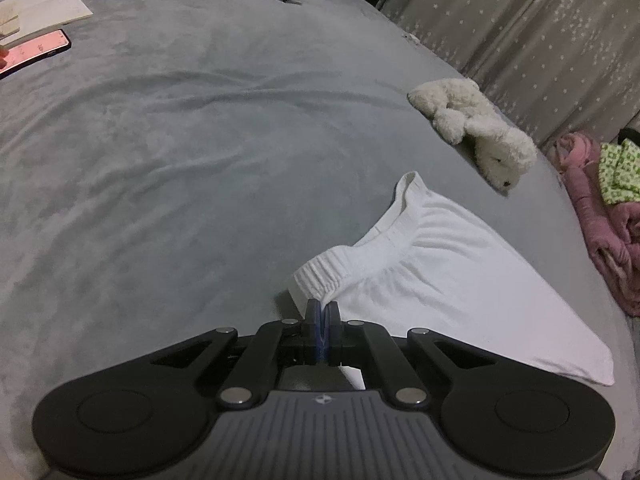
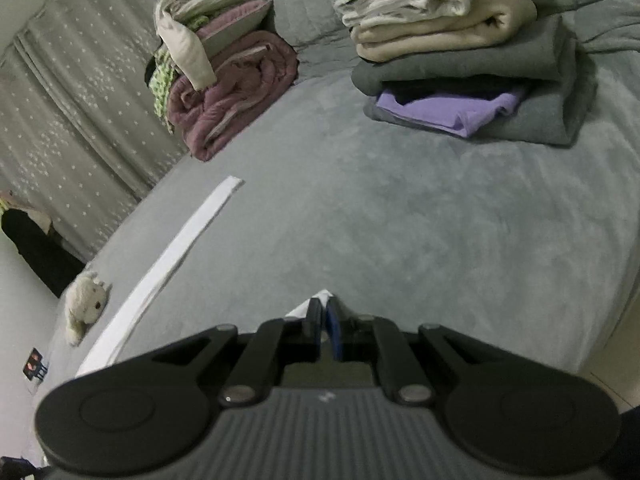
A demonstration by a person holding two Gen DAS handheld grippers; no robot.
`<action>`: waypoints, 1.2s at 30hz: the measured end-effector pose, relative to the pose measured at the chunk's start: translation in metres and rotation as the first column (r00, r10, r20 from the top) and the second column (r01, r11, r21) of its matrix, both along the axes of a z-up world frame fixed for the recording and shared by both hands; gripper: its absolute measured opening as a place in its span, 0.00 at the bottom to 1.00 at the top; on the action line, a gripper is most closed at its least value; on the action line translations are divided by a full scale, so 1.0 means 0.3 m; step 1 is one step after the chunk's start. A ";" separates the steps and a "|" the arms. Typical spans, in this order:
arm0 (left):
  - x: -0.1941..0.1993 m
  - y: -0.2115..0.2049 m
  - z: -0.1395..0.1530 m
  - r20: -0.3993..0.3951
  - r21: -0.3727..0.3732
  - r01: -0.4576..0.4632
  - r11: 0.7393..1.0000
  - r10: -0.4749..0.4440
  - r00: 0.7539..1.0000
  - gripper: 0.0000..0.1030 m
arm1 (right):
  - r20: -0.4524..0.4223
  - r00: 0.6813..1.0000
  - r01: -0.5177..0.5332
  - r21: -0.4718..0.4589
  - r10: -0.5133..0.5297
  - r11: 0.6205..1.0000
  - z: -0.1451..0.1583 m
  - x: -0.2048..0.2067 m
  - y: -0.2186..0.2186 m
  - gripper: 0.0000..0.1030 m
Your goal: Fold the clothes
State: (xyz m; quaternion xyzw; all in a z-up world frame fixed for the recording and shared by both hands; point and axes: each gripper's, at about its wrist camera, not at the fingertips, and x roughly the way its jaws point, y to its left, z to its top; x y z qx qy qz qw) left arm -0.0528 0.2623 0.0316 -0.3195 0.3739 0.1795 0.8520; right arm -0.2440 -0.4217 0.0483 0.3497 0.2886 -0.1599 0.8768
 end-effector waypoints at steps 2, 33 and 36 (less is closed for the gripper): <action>0.002 -0.002 -0.001 -0.008 0.005 0.000 1.000 0.000 1.000 0.00 | -0.009 1.000 0.000 0.002 0.000 1.000 -0.008 0.001 -0.002 0.05; -0.001 -0.031 0.132 0.064 -0.117 -0.057 0.991 0.065 0.996 0.00 | 0.115 0.993 0.046 -0.088 -0.036 0.995 0.132 0.164 -0.010 0.05; -0.013 -0.028 0.118 0.024 -0.113 -0.081 0.990 0.085 0.996 0.00 | 0.141 0.989 0.053 -0.095 -0.039 0.994 0.146 0.149 -0.001 0.05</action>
